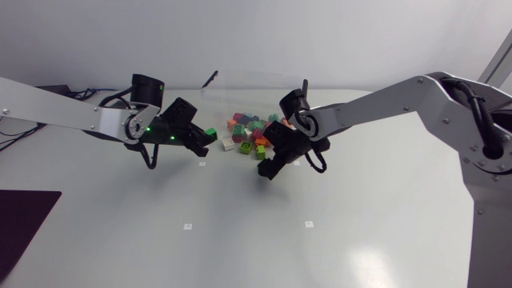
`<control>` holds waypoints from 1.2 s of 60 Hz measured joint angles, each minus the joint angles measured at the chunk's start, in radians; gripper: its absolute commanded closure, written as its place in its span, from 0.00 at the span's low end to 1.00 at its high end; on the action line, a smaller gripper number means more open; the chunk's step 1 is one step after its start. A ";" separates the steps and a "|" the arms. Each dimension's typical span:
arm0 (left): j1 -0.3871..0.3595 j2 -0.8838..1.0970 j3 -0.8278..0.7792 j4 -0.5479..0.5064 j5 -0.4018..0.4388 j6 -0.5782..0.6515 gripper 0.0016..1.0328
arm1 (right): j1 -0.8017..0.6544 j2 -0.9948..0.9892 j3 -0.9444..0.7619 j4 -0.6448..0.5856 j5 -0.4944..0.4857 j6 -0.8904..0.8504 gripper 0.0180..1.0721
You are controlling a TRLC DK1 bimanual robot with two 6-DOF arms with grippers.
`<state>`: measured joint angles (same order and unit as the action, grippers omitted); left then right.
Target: Place the duplo bricks in the container
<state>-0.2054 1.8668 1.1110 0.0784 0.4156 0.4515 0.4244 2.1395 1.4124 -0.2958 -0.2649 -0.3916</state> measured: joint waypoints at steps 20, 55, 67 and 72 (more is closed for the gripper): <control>0.022 -0.135 0.061 -0.129 0.007 0.021 0.74 | 0.000 0.045 0.060 -0.064 0.007 -0.024 0.70; 0.009 0.134 0.547 -0.186 -0.013 -0.068 0.73 | -0.041 -0.209 -0.071 -0.068 -0.001 -0.021 0.72; -0.021 0.262 0.681 -0.203 -0.055 -0.097 0.69 | -0.054 -0.260 -0.088 -0.069 -0.013 -0.010 0.72; -0.034 0.291 0.709 -0.205 -0.078 -0.109 0.57 | -0.060 -0.274 -0.088 -0.069 -0.022 -0.001 0.72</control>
<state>-0.2394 2.1578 1.8202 -0.1265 0.3374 0.3424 0.3645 1.8660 1.3243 -0.3645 -0.2871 -0.3923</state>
